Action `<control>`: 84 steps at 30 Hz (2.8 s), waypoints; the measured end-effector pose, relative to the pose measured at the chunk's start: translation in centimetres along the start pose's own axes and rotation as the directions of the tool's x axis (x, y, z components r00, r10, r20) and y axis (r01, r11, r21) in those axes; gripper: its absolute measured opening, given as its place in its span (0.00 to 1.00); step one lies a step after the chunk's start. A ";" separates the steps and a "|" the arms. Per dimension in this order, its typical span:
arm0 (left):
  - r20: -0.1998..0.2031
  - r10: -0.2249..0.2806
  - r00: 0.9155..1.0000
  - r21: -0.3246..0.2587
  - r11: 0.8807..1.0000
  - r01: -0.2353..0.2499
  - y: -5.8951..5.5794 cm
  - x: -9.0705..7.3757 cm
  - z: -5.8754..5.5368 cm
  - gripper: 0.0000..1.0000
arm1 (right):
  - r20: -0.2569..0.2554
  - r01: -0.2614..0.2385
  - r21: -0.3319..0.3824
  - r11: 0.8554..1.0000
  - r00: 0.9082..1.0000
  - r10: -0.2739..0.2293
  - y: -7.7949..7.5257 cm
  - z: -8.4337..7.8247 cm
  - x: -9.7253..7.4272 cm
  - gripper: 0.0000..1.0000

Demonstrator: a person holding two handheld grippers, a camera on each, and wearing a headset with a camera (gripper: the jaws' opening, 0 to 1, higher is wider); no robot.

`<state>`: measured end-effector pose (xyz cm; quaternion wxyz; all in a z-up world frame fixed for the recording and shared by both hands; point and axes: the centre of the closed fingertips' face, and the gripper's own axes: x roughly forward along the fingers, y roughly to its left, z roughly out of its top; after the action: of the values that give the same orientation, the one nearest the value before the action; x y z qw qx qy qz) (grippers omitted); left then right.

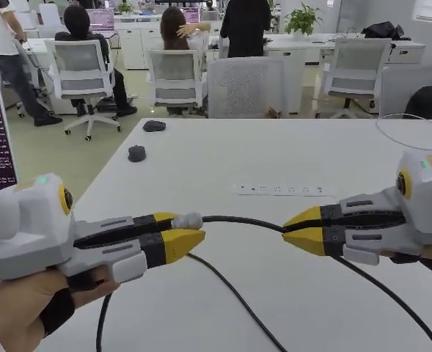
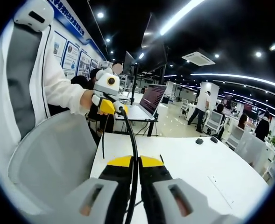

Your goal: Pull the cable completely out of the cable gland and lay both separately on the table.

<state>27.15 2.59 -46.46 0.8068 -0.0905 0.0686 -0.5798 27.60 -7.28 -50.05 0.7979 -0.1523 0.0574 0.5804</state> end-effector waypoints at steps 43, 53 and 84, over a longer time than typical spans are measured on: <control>-0.143 0.027 0.989 -0.009 1.000 -0.029 0.3 4.1 -3.0 0.16 | -0.072 -0.002 -0.117 0.993 0.997 -0.007 1.3 1.5 3.6 0.16; -0.154 0.010 0.988 -0.008 1.000 -0.011 -0.1 4.4 -3.4 0.17 | -0.071 -0.035 -0.146 0.989 0.997 0.025 1.6 1.2 4.2 0.04; -0.111 0.075 0.991 -0.031 0.996 -0.079 1.8 0.8 -2.1 0.17 | -0.087 0.065 -0.018 0.998 0.994 -0.066 -1.2 -3.3 0.3 0.03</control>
<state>28.64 2.24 -48.96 0.8218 -0.0700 0.1264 -0.5511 29.06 -8.37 -53.00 0.8121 -0.1856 0.0829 0.5470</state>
